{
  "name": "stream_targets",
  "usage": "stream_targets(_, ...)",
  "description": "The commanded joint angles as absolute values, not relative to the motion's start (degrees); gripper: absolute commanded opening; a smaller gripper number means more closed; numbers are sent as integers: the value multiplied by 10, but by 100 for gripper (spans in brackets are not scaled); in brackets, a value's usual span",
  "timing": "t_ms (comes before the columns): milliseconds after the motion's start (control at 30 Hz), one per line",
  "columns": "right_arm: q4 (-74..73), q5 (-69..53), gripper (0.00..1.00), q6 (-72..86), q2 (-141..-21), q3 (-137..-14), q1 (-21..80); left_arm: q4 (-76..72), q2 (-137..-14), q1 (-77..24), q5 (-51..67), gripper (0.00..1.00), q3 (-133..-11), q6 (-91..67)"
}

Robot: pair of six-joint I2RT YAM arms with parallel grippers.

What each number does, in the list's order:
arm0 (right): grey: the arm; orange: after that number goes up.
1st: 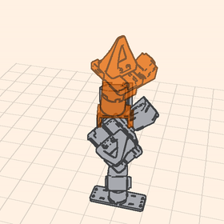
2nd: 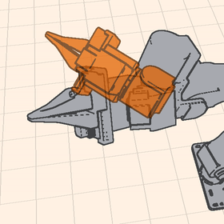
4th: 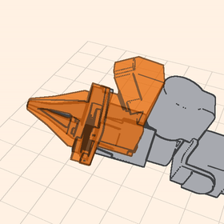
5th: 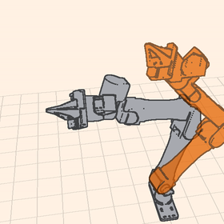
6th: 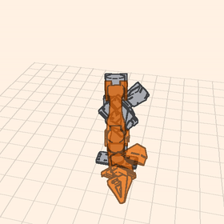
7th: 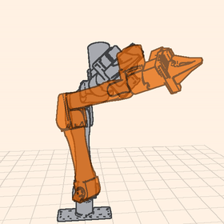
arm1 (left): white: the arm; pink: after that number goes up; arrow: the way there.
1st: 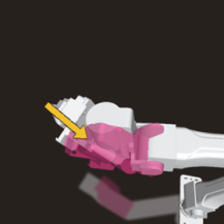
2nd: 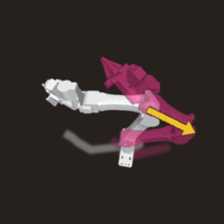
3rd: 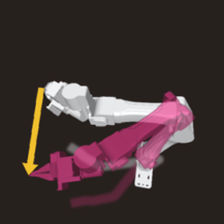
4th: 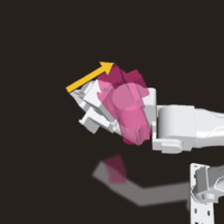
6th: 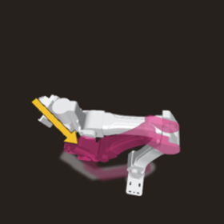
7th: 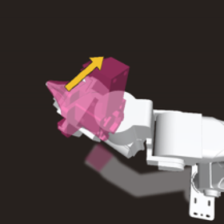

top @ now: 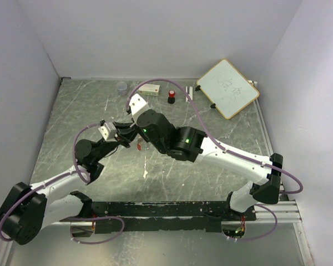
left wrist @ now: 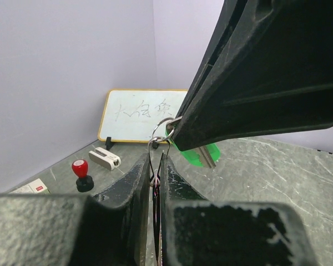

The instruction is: Remove the keys from the keyring

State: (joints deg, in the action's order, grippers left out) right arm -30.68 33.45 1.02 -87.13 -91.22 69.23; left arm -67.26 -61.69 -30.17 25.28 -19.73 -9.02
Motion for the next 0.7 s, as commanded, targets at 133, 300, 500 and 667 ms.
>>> stream_targets(133, -300, 346, 0, 19, -851, -893, 695, -640, -592, -301, 225, 7, -204, -61)
stream_targets(300, -302, 344, 0, 26, -848, -884, 696, -639, -585, -301, 209, 7, -204, -57)
stream_targets(500, -298, 337, 0, 33, -843, -869, 696, -636, -579, -301, 195, 7, -210, -52)
stream_targets(667, -292, 326, 0, 35, -844, -857, 696, -651, -574, -301, 197, 7, -210, -64)
